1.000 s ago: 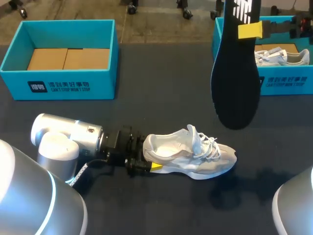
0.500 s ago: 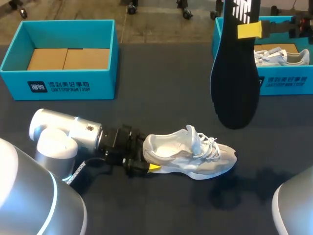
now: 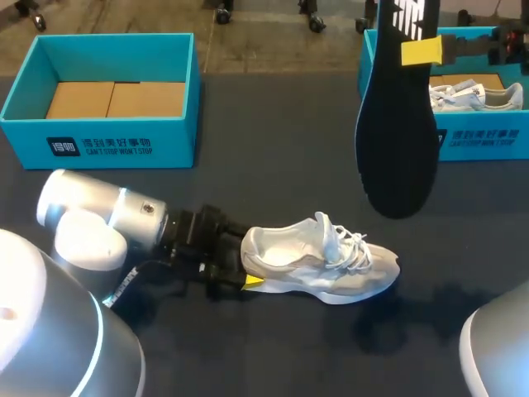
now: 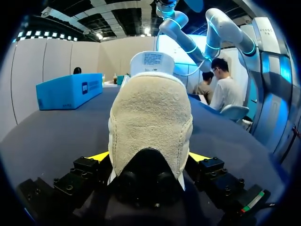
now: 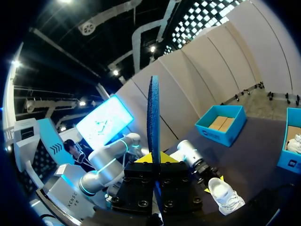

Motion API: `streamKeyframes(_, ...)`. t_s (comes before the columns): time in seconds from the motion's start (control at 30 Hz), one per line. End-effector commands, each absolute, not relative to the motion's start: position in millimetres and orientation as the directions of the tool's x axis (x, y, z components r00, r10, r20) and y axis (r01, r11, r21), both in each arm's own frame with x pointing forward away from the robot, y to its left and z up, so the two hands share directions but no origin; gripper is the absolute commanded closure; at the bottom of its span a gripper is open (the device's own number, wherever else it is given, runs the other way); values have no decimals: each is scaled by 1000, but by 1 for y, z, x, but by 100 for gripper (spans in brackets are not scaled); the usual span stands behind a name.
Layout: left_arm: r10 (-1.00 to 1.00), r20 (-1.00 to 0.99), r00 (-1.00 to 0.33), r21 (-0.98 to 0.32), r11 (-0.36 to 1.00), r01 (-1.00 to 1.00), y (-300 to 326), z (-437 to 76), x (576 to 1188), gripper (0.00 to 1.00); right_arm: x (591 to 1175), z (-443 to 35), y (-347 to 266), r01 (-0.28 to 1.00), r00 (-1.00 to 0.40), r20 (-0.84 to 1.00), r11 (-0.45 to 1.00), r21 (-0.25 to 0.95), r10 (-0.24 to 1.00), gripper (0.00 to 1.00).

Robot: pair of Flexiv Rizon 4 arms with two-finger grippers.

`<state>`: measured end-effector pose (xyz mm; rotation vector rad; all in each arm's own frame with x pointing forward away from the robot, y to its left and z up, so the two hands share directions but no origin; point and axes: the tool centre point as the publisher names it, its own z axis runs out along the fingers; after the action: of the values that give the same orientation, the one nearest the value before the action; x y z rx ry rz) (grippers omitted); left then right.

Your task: Take the shoe out of the shoebox, open the shoe tongue, remove and reinsert the insole, then place the shoe into the shoebox

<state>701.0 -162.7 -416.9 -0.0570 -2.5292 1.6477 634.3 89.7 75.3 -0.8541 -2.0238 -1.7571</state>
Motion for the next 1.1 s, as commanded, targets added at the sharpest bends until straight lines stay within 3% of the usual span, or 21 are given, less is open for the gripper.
streamKeyframes(0.03,124,94,-988,-873,487,-22,-153,-410,704,0,638,76,92,628,-767,602,67,775,222,100)
streamKeyframes(0.1,130,56,-990,-828,560,27,-148,-410,705,0,638,76,92,628,-767,602,67,775,222,100)
streamKeyframes(0.67,76,86,-993,-809,587,-25,-128,-401,709,0,638,76,92,628,-767,602,67,775,222,100)
streamKeyframes(0.87,209,75,-975,-719,689,93,-113,-391,699,0,638,76,92,628,-767,602,67,775,222,100)
streamKeyframes(0.93,189,27,-982,-612,780,133,-112,-390,694,0,638,76,92,628,-767,602,67,775,222,100)
streamKeyframes(1.1,189,27,-982,-612,780,133,-112,-390,694,0,638,76,92,628,-767,602,67,775,222,100)
